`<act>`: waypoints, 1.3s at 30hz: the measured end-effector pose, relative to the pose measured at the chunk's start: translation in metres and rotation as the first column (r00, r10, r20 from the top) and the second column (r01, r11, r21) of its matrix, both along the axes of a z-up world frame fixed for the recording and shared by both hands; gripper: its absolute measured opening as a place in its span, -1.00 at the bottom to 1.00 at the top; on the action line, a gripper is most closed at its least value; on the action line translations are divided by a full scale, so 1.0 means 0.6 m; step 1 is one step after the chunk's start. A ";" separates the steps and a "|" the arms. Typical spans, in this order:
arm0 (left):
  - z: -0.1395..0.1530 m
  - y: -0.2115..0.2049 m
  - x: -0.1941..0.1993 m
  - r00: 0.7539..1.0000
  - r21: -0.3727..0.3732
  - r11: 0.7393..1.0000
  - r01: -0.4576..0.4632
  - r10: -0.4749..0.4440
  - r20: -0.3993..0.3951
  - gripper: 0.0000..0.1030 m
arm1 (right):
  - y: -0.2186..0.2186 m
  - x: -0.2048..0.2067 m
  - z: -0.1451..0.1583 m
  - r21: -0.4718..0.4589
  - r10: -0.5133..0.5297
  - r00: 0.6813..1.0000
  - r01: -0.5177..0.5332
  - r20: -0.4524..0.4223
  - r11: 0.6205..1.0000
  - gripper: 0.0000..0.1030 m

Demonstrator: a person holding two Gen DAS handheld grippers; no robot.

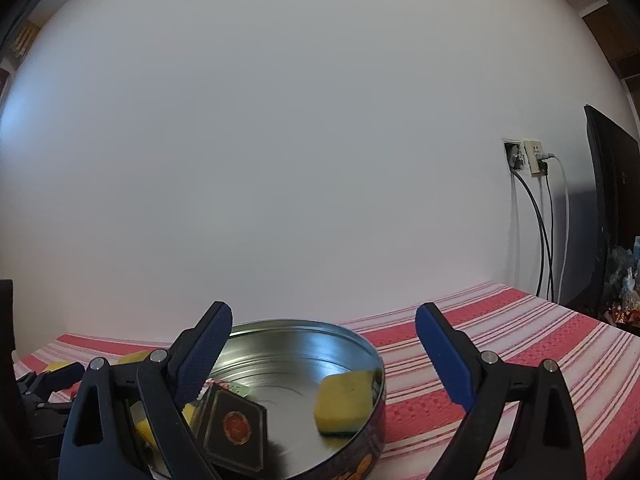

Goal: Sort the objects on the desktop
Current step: 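Withdraw both grippers from the tin toward the remaining objects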

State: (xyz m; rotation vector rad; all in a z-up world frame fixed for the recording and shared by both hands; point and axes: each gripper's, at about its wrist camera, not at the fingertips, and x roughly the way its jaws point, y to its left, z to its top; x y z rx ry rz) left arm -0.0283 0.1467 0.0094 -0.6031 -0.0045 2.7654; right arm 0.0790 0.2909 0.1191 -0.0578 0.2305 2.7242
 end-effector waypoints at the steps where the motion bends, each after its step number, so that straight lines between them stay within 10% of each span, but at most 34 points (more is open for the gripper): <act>1: 0.000 -0.003 0.001 1.000 0.000 1.000 -0.002 0.002 0.002 0.99 | -0.003 0.001 0.000 -0.001 0.003 1.000 -0.003 0.001 1.000 0.84; 24: 0.004 -0.112 -0.003 0.995 -0.018 0.995 -0.096 0.096 0.001 0.99 | -0.131 0.003 -0.003 0.053 0.173 0.985 -0.174 0.022 0.983 0.84; 39: -0.004 -0.289 -0.078 0.952 -0.020 0.954 -0.299 0.300 0.062 0.99 | -0.260 -0.062 -0.023 0.001 0.381 0.916 -0.384 0.128 0.923 0.84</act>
